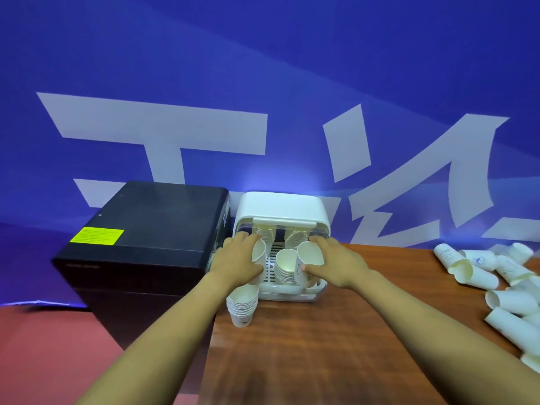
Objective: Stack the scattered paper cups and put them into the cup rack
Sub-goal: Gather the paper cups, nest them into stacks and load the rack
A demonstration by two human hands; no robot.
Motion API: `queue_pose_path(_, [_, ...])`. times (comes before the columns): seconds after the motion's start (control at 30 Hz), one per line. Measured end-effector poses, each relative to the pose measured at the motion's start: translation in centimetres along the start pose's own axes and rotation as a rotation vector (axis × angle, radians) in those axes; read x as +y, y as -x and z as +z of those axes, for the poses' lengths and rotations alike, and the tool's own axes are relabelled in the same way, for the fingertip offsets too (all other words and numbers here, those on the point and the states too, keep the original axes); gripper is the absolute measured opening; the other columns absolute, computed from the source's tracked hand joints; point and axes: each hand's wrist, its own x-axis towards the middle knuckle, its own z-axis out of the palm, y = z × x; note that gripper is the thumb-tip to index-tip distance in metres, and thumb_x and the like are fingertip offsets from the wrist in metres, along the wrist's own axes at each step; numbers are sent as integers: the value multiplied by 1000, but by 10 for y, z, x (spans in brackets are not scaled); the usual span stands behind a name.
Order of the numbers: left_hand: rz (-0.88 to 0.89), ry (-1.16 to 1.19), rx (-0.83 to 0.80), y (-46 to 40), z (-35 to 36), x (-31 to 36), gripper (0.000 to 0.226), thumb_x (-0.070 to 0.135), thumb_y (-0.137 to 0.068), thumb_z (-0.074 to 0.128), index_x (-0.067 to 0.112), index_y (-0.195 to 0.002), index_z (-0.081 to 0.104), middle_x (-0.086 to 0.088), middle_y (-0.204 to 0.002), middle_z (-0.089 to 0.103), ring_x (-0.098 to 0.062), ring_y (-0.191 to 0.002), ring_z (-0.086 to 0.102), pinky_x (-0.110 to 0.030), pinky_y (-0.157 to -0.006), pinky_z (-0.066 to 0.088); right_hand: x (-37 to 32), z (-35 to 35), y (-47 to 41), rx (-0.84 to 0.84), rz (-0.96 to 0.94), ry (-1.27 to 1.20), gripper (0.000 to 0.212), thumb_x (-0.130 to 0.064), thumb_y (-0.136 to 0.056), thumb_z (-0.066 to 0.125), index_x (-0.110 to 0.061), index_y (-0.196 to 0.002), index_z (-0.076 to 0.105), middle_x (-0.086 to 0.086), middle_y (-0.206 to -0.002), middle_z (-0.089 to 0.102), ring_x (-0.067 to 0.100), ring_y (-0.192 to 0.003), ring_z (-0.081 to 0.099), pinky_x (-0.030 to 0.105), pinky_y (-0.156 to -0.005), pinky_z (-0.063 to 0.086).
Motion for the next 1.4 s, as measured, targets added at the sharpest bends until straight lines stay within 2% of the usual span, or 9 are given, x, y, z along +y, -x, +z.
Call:
queue_pose_path(0.27, [-1,35,86,-24,3,-11,70,28,-79,63,29,-142,34,1,-145,36,-30,-124,40,-40,-94,45,-6,1,-31,56,-23,-162,83,-46,-77,67,-25,-145,24,3,-151,25,26,-129,43,40,-101,42])
queue_pose_path(0.43, [1,18,76,-48,10,-18,70,28,-80,64,27,-142,33,0,-145,36,-29,-124,40,-38,-92,44,-7,11,-45,65,-9,-124,81,-49,-80,63,-28,-145,21,2,-149,25,28,-129,42,40,-93,46])
queue_pose_path(0.57, [2,9,47,-58,28,-18,68,28,-81,63,28,-142,34,0,-145,34,-29,-124,40,-38,-95,44,-4,24,-60,-1,-8,-86,79,-51,-79,62,-29,-144,22,-1,-148,28,24,-131,39,40,-91,46])
queue_pose_path(0.67, [9,8,86,-61,40,-22,67,34,-82,64,29,-141,35,-1,-145,30,-28,-123,42,-38,-95,46,-2,35,-70,-62,-9,-64,79,-50,-80,62,-31,-145,21,-3,-150,26,24,-132,38,40,-92,44])
queue_pose_path(0.83, [28,5,107,-61,48,-27,79,42,-77,71,32,-144,30,0,-148,24,-24,-124,41,-38,-98,46,2,48,-81,-159,-27,-28,86,-52,-77,63,-31,-147,17,-1,-151,30,24,-132,39,39,-97,40])
queue_pose_path(0.93, [16,4,100,-58,47,-26,79,43,-78,69,33,-145,28,1,-150,23,-24,-128,38,-39,-102,44,5,49,-83,-177,-34,-19,87,-53,-77,64,-31,-147,17,-1,-151,31,23,-133,39,39,-98,40])
queue_pose_path(1.07, [-8,11,70,-47,46,-18,74,40,-82,66,33,-144,28,-1,-152,20,-27,-133,33,-43,-105,40,13,42,-77,-173,-17,-38,80,-53,-79,62,-32,-145,23,0,-145,36,23,-128,44,41,-93,45])
queue_pose_path(1.2, [-4,17,62,-28,46,-4,67,40,-85,60,34,-144,29,1,-150,25,-24,-136,29,-41,-107,35,27,33,-60,-154,-36,-38,70,-51,-82,60,-32,-142,30,4,-138,45,23,-124,48,38,-93,46])
queue_pose_path(1.4, [71,68,-5,-4,55,32,59,39,-87,56,32,-142,33,4,-138,45,-20,-124,44,-36,-98,38,52,30,-12,-120,26,-59,52,-44,-87,56,-30,-135,43,-1,-133,48,18,-120,49,31,-90,42])
